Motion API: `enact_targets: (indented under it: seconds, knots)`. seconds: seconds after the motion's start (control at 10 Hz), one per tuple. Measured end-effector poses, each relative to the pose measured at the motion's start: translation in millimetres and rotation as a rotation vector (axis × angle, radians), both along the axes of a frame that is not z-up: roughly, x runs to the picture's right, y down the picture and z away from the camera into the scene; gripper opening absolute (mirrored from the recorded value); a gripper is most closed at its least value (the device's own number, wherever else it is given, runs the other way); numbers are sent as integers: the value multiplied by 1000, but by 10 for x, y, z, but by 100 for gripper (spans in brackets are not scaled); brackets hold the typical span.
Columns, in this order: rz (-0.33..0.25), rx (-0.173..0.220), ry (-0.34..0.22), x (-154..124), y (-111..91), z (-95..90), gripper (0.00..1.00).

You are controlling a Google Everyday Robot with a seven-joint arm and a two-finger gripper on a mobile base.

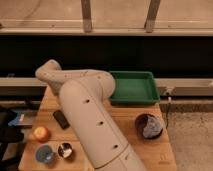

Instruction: Place sponge in plastic cup

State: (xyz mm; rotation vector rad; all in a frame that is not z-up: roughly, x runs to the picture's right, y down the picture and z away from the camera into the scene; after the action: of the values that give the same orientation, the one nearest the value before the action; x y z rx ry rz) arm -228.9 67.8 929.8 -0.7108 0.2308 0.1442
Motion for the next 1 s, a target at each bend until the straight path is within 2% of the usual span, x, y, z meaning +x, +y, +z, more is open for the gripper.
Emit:
enact_targets:
  seconds: [0.4, 1.0]
  knots:
    - [8, -5, 22, 39, -18, 63, 80]
    - [15, -10, 4, -69, -20, 87, 80]
